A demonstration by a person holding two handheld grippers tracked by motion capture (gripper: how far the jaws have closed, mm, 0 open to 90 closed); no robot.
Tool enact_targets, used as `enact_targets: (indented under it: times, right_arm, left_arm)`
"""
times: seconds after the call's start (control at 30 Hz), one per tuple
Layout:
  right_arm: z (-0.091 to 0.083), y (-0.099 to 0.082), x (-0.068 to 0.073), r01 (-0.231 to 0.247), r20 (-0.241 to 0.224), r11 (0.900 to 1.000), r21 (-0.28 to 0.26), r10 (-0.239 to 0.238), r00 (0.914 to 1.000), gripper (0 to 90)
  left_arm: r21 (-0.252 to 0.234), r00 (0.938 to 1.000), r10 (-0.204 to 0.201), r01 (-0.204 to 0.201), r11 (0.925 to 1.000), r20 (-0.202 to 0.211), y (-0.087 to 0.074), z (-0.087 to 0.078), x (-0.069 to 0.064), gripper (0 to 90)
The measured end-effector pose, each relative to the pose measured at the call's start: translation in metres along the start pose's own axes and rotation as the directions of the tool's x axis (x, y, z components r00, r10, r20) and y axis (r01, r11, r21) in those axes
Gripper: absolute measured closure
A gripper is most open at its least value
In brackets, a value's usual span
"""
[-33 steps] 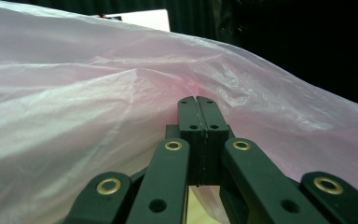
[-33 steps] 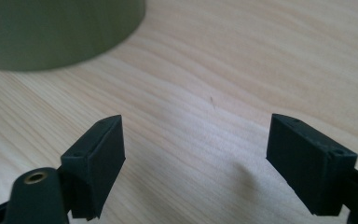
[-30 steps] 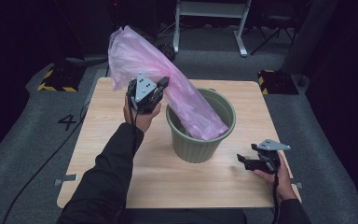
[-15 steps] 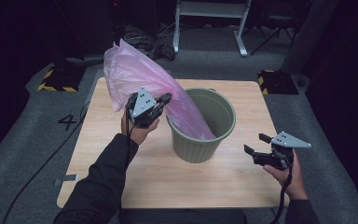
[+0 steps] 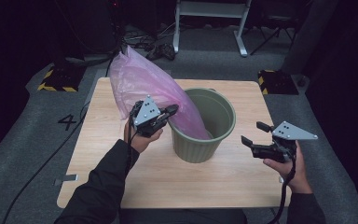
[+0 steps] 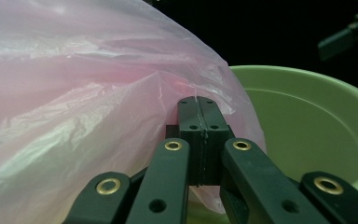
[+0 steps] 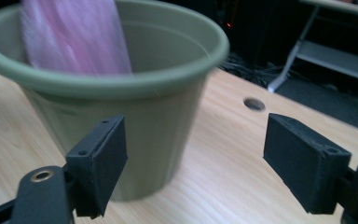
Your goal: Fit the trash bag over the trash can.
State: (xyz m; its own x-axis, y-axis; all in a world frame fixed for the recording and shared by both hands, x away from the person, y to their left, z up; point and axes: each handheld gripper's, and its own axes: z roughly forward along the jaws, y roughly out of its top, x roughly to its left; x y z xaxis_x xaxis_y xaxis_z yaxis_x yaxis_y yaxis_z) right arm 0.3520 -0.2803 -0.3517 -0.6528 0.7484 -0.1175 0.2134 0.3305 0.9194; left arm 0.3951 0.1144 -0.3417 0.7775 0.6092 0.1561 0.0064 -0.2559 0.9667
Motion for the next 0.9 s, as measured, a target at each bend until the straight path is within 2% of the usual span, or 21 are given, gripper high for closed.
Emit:
enact_targets:
  times: [0.2,0.4,0.5,0.67,0.83,0.9]
  right_arm:
    - [0.012,0.030,0.021,0.071,-0.061,0.9974,-0.012,-0.072,0.9956,20.8]
    - [0.035,0.046,0.045,0.138,-0.114,0.9904,0.007,-0.137,0.9840,20.0]
    - [0.045,0.050,0.053,0.152,-0.136,0.9882,0.014,-0.149,0.9794,19.6]
    - [0.057,0.060,0.059,0.182,-0.144,0.9830,0.026,-0.176,0.9737,19.5]
    - [0.067,0.064,0.062,0.172,-0.180,0.9848,0.026,-0.164,0.9699,19.8]
    - [0.071,0.065,0.064,0.171,-0.181,0.9848,0.032,-0.162,0.9701,20.0]
  left_arm:
    - [-0.005,0.9983,0.017,-0.016,0.9999,0.055,0.002,-0.001,-0.008,89.9]
    - [0.018,0.9921,0.044,-0.047,0.9987,0.118,0.004,0.000,-0.017,89.9]
    - [0.023,0.9887,0.050,-0.054,0.9983,0.141,0.005,0.001,-0.019,89.8]
    - [0.034,0.9836,0.067,-0.074,0.9967,0.167,0.007,0.003,-0.022,89.9]
    - [0.043,0.9792,0.077,-0.086,0.9954,0.188,0.010,0.005,-0.026,89.9]
    - [0.043,0.9772,0.088,-0.098,0.9943,0.193,0.011,0.006,-0.028,89.8]
